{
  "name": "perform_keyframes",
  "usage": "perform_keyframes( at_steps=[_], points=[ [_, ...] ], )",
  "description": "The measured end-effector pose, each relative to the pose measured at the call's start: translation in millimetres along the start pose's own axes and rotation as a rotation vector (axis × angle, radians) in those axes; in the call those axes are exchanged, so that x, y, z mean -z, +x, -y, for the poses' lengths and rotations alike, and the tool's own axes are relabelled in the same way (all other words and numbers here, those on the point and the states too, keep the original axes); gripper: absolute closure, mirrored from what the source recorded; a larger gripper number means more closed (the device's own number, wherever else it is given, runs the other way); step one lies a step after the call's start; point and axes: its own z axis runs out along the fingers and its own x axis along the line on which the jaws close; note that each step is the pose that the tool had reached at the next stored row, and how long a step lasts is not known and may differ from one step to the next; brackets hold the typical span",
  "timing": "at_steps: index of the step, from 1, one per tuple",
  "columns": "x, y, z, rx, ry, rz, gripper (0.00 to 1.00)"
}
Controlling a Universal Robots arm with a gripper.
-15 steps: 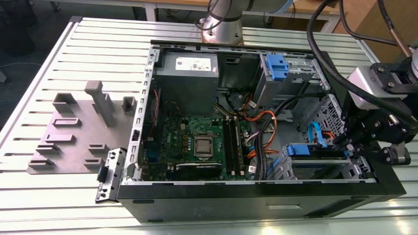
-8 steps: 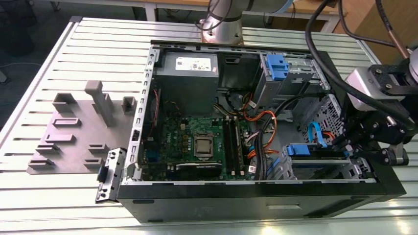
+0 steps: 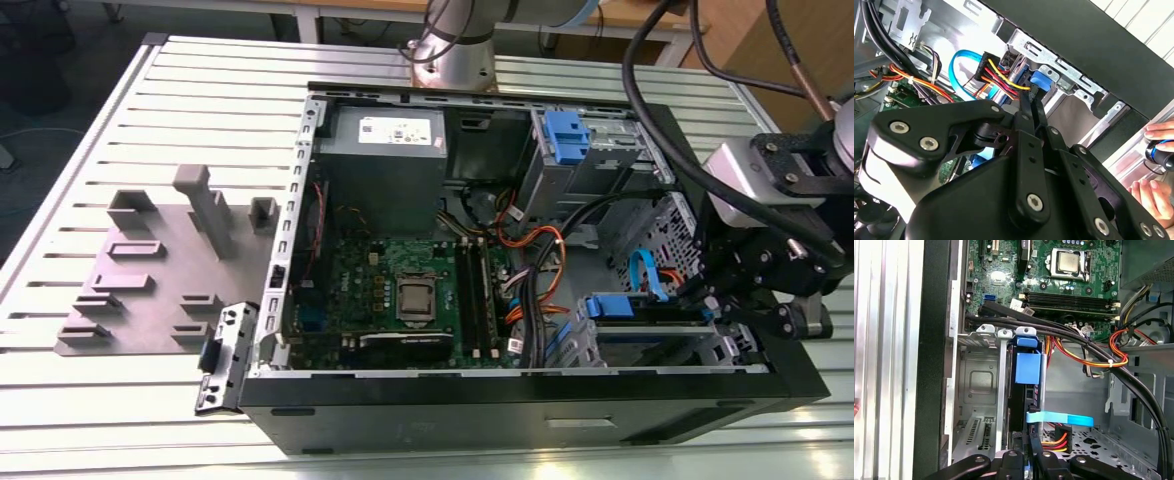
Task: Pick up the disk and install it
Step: 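Insert the second disk wire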
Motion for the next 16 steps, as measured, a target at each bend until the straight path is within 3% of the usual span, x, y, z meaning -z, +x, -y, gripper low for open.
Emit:
perform_keyframes(
  at_steps=[4, 5, 8, 12, 16],
  points=[
    [-0.3, 0.0, 0.0, 0.000, 0.0000, 0.0004, 0.82],
    [-0.2, 0.0, 0.0, 0.000, 0.0000, 0.0003, 0.76],
    [-1.4, 0.1, 0.0, 0.000, 0.0000, 0.0000, 0.76],
    [-7.4, 0.0, 0.0, 0.000, 0.0000, -0.0005, 0.76],
    [-8.4, -1.0, 1.9, 0.001, -0.0001, -0.0004, 0.76]
  ],
)
